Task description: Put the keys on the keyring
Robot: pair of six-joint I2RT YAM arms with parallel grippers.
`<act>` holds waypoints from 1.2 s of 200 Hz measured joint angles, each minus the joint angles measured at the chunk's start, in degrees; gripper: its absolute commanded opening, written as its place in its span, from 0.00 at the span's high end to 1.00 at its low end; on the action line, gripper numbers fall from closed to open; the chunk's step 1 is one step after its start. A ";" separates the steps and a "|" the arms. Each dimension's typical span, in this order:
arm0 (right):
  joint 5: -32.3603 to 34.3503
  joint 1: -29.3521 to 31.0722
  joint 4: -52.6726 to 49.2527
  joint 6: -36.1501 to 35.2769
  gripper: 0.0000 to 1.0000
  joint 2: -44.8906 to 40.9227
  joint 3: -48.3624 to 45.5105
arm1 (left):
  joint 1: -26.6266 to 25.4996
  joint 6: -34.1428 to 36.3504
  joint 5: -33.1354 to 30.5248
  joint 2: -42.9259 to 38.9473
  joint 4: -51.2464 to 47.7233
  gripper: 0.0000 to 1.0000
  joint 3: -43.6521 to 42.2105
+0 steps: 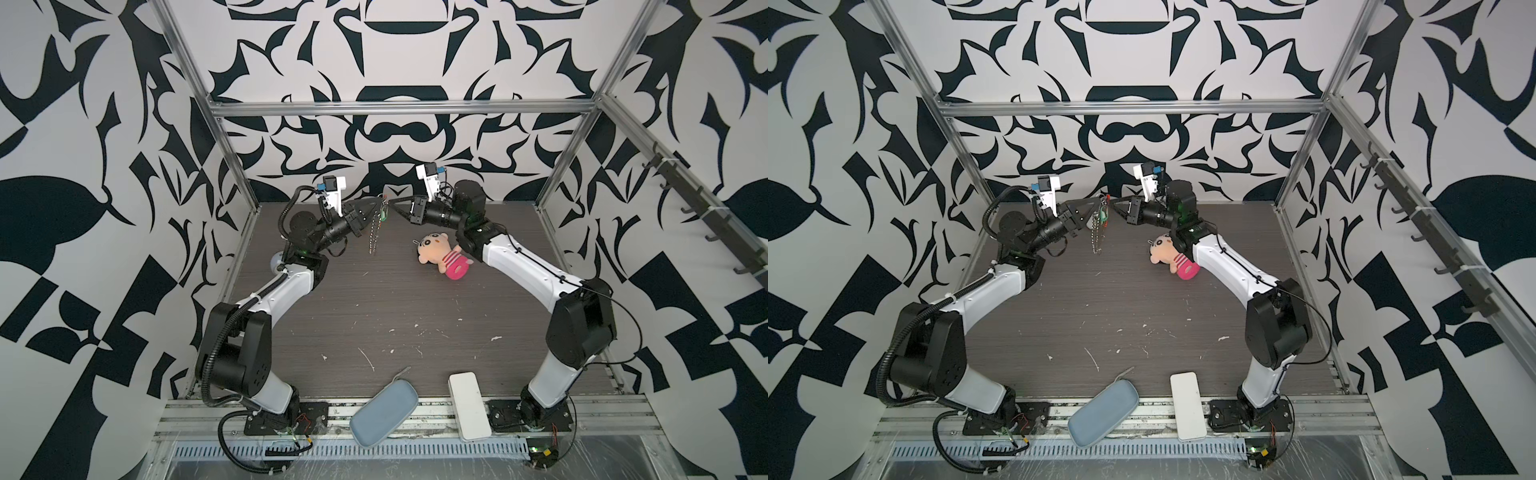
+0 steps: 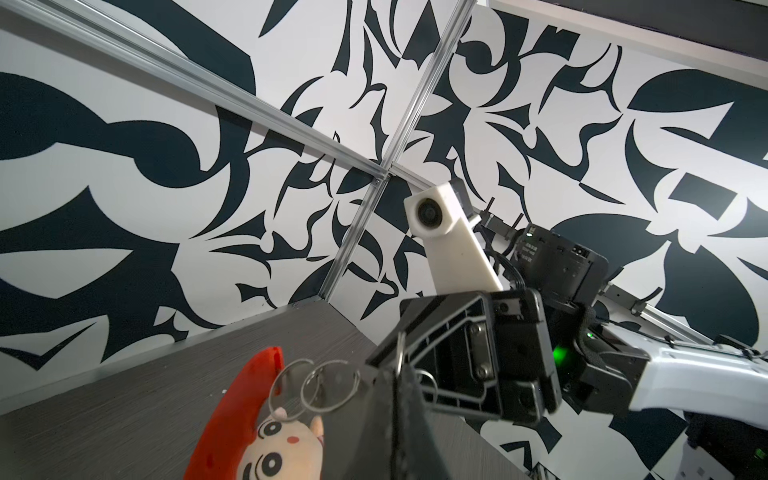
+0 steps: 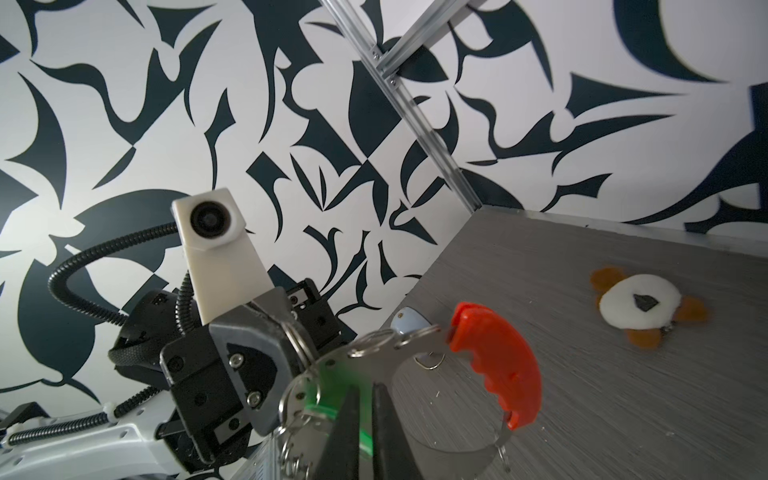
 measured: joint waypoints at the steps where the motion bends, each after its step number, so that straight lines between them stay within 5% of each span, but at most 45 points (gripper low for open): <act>1: 0.00 -0.09 -0.04 0.00 0.86 -0.04 0.00 | 0.00 0.00 0.02 0.00 0.00 1.00 0.00; 80: -4.22 -0.13 3.02 0.87 0.73 -0.81 1.95 | -0.70 -2.14 2.84 1.62 0.90 1.00 0.70; 240: -5.70 -1.16 5.57 2.10 0.66 -0.33 1.66 | -0.87 -2.97 3.98 1.84 2.16 1.00 1.16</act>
